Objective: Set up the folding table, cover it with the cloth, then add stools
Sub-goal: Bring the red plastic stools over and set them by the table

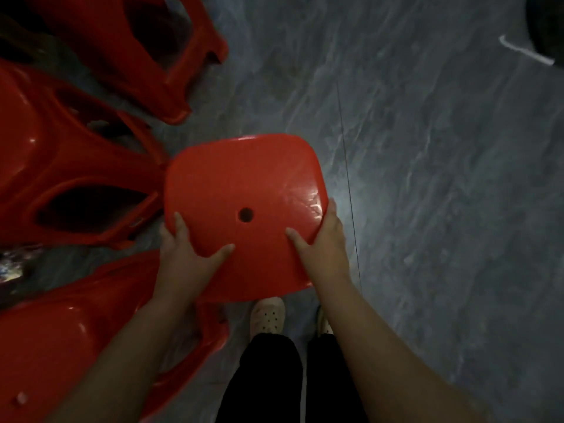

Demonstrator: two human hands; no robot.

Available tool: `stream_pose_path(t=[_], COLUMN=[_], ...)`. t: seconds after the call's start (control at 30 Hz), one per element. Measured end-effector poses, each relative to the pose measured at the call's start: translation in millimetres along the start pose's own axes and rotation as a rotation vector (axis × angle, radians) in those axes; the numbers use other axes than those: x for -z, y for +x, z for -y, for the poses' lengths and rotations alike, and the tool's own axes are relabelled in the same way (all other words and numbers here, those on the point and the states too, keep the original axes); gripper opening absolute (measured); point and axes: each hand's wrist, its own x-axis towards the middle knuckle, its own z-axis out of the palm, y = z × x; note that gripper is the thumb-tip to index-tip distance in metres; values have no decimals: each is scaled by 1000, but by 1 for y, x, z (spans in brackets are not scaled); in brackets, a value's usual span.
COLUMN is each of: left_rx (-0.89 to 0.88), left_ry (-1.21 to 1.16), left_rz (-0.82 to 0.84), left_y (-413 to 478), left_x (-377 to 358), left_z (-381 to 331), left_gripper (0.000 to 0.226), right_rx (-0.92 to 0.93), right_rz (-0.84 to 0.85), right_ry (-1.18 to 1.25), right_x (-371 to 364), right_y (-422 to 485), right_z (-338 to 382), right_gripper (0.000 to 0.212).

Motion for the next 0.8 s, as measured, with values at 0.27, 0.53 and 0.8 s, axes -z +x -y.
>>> stream_pose_path(t=[0.27, 0.53, 0.8], left_rx=[-358, -752, -1163], left_ry=[278, 523, 791], left_rz=[198, 336, 534], left_y=[-17, -128, -290], left_x=[-78, -267, -449], left_z=[-125, -295, -408], left_gripper=[126, 131, 131], right_rx=[-186, -387, -769], right_rz=[-298, -601, -941], right_ry=[251, 366, 463], right_x=[115, 294, 399], right_y=[12, -16, -110], right_z=[-92, -271, -436], right_gripper=[88, 89, 83])
